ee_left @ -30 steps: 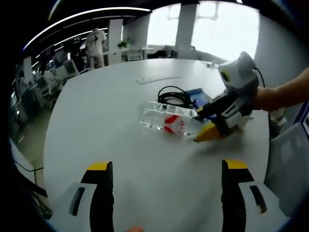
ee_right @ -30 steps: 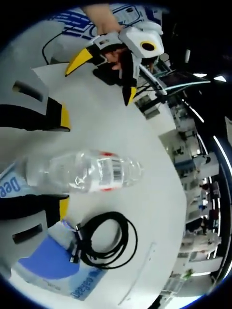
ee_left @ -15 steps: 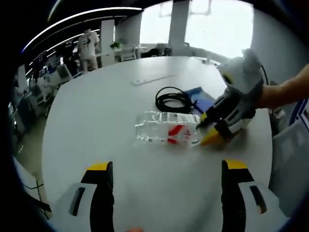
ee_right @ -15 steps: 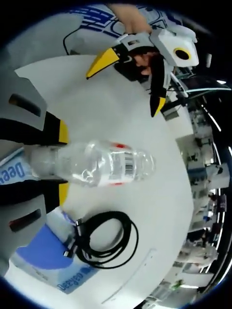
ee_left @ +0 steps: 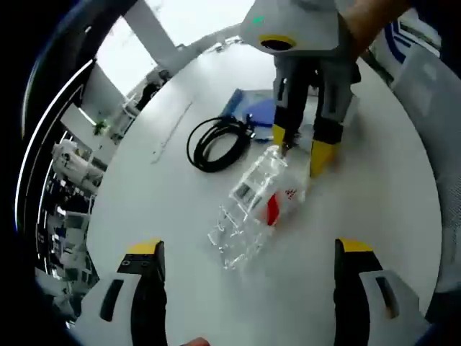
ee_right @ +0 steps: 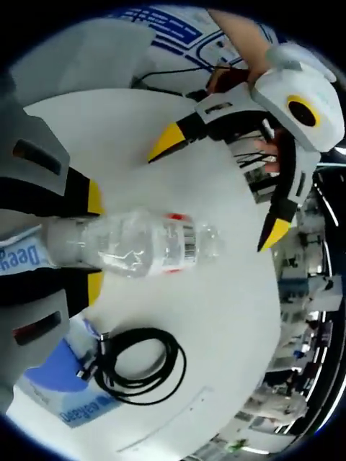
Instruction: Arrange the tabletop items into an orderly group along one side of the table until the central work area is clear of visible clutter.
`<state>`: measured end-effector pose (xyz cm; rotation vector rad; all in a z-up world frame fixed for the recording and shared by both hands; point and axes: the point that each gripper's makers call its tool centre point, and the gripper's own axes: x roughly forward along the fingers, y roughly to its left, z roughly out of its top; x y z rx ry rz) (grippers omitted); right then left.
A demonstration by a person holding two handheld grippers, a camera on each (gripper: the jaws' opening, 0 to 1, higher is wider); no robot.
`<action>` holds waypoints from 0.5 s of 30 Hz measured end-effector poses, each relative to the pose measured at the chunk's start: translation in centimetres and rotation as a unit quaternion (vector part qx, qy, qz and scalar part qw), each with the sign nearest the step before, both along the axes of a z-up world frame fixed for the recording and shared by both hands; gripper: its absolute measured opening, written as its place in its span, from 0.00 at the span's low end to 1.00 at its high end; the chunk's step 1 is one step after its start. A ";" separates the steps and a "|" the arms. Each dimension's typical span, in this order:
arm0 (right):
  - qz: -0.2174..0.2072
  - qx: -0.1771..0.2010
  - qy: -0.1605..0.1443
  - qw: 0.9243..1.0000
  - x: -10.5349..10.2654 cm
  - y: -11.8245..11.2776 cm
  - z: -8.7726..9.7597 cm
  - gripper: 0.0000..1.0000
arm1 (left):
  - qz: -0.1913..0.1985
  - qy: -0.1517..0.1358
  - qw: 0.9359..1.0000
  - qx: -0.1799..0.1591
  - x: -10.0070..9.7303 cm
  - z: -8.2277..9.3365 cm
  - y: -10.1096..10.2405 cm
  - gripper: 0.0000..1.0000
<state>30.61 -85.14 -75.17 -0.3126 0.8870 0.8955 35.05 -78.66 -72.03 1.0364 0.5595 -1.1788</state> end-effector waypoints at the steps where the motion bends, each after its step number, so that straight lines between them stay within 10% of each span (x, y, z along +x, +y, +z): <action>1: 0.001 0.001 -0.001 1.000 0.0 0.1 0.1 0.22 | -0.014 -0.001 1.000 0.008 0.1 0.0 -0.4 0.97; 6: 0.019 -0.003 -0.014 1.000 0.1 0.2 0.9 0.22 | -0.078 -0.019 0.992 0.096 1.2 -2.1 0.0 0.99; 15: 0.081 -0.016 -0.047 0.995 -0.7 1.1 2.4 0.22 | -0.125 0.038 0.987 0.089 1.5 -3.6 -0.6 0.80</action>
